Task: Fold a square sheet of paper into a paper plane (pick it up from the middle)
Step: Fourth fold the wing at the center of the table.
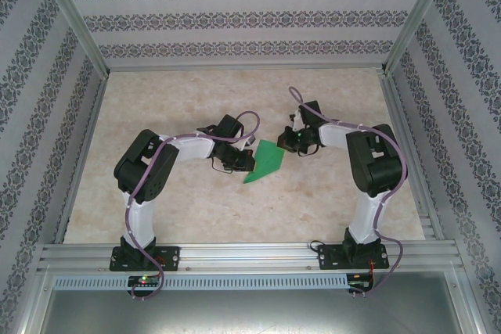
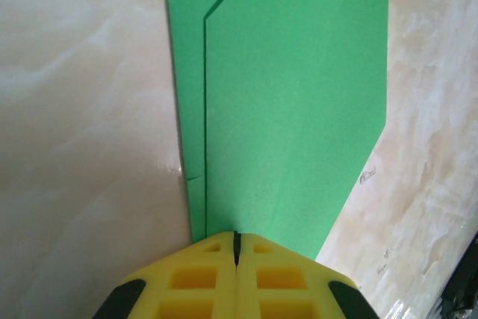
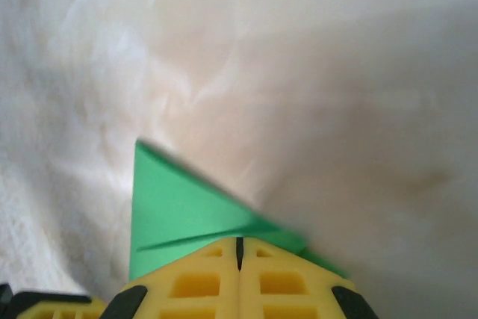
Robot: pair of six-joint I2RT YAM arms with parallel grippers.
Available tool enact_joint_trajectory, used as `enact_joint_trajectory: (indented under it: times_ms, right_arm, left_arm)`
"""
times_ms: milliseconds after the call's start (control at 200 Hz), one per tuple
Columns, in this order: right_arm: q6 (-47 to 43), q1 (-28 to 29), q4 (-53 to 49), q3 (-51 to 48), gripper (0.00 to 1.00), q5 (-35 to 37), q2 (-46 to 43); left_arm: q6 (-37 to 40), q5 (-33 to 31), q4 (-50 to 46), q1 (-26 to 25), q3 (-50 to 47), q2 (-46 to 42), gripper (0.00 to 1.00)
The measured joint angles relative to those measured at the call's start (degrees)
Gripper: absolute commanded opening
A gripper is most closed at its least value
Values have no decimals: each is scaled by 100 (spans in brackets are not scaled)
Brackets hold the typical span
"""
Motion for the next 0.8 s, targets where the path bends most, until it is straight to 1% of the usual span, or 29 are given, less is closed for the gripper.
enact_joint_trajectory:
  times_ms: [115, 200, 300, 400, 495, 599, 679, 804]
  right_arm:
    - [44, -195, 2, 42, 0, 197, -52]
    - [79, -214, 46, -26, 0, 240, -264]
    - [107, -68, 146, -184, 0, 214, -693]
    - [214, 302, 280, -216, 0, 79, -885]
    - [326, 737, 339, -238, 0, 33, -839]
    - [442, 1095, 466, -286, 0, -74, -636]
    - [507, 1189, 520, -323, 0, -155, -420]
    - [520, 1165, 542, -323, 0, -201, -118]
  left_arm:
    - [55, 33, -46, 15, 0, -4, 0]
    - [85, 31, -79, 17, 0, -13, 0]
    - [103, 26, -87, 17, 0, -17, 0]
    - [107, 20, -103, 17, 0, -22, 0]
    - [122, 13, -125, 17, 7, -22, 0]
    - [127, 11, -155, 17, 15, -22, 0]
    - [127, 11, -168, 17, 17, -22, 0]
    - [131, 11, -212, 22, 31, -22, 0]
